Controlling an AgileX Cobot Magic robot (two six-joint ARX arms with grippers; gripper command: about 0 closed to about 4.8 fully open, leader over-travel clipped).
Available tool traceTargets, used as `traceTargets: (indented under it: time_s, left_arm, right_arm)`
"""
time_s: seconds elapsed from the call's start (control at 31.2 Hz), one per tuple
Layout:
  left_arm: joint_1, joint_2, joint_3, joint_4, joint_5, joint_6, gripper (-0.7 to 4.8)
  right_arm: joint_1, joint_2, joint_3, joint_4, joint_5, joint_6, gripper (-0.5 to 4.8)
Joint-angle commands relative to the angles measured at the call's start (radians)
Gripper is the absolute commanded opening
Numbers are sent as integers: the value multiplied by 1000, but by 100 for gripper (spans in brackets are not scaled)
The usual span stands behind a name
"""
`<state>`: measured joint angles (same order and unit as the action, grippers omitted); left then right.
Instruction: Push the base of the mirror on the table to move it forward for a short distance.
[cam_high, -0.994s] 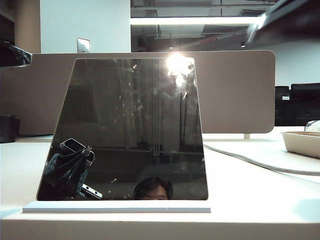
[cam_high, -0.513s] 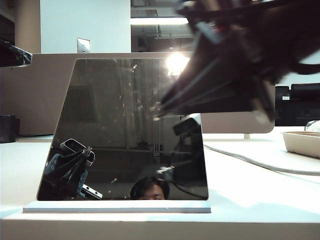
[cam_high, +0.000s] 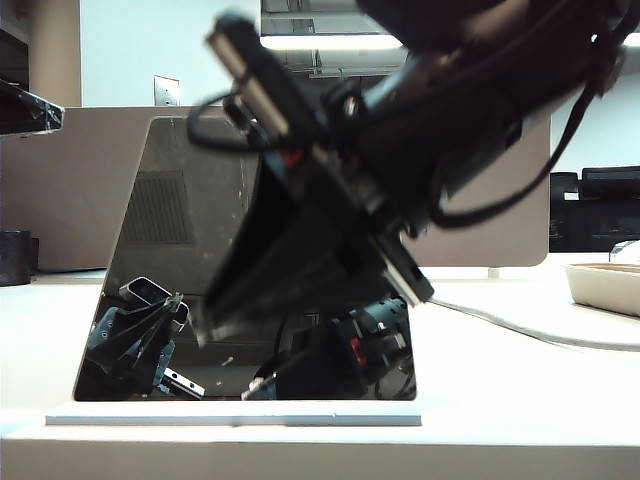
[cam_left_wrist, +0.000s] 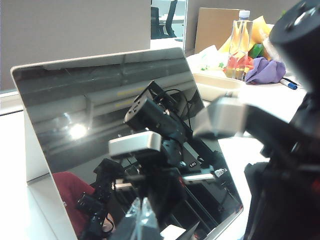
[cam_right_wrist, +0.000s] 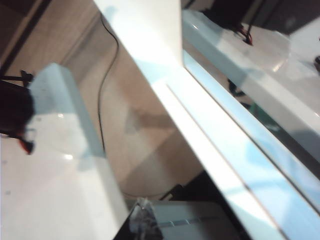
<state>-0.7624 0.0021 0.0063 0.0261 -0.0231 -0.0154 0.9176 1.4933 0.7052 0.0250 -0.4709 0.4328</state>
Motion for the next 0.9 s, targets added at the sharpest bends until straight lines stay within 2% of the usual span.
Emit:
traceTargets:
  time_s: [0.03, 0.42, 0.9]
  left_arm:
    - [-1, 0, 1, 13, 1, 4, -1]
    - [-1, 0, 1, 13, 1, 4, -1]
    - [-1, 0, 1, 13, 1, 4, -1]
  right_arm:
    - [0, 25, 11, 5, 14, -11, -6]
    - [-13, 68, 11, -38, 129, -23, -6]
    - [-69, 69, 11, -133, 161, -95, -6]
